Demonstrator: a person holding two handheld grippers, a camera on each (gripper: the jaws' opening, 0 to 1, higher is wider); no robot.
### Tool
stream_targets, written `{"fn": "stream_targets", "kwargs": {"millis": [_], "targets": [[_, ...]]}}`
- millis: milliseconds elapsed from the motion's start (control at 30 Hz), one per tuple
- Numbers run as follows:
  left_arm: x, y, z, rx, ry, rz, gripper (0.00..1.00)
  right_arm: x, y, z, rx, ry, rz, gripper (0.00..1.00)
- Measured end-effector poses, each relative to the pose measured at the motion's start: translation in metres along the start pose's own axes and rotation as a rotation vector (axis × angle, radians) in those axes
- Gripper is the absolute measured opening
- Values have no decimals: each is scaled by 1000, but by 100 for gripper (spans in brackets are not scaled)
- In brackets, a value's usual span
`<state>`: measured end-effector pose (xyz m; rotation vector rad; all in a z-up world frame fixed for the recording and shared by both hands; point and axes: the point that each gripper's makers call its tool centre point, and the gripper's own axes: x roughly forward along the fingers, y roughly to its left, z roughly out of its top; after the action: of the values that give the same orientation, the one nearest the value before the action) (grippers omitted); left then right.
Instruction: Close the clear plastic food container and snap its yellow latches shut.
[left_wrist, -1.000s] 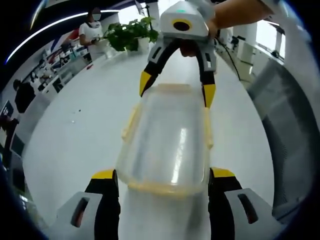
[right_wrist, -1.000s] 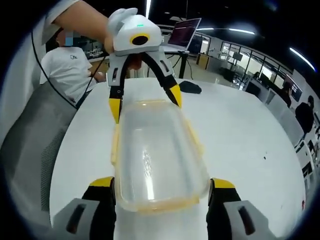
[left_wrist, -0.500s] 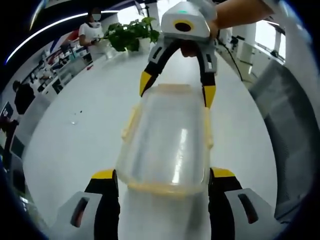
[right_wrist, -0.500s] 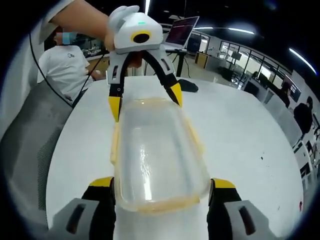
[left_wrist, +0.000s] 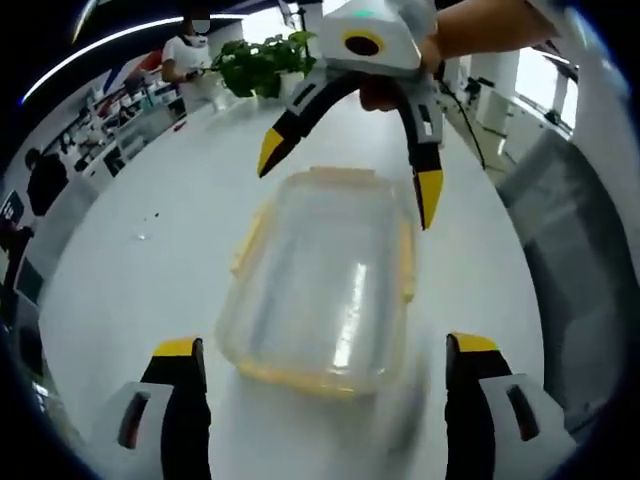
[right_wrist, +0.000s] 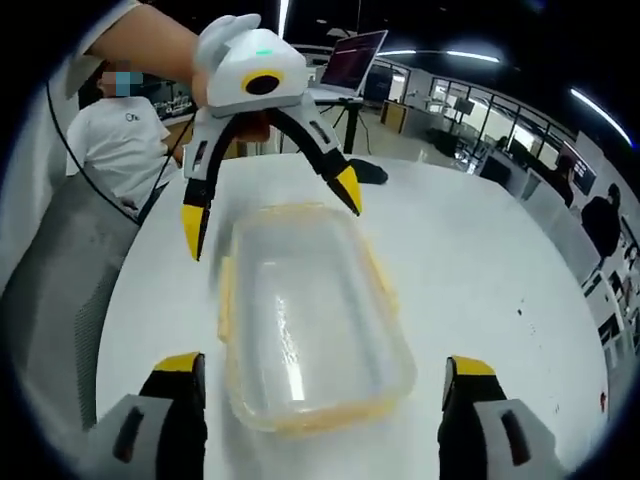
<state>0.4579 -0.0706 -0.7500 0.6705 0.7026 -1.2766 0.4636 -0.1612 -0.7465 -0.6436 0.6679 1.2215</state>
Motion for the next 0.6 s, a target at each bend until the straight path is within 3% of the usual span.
{"fn": "stream_targets", "kwargs": {"millis": [600], "targets": [[-19, -5, 7, -5, -30, 39, 99, -9, 5, 10, -6, -14, -19, 97]]}}
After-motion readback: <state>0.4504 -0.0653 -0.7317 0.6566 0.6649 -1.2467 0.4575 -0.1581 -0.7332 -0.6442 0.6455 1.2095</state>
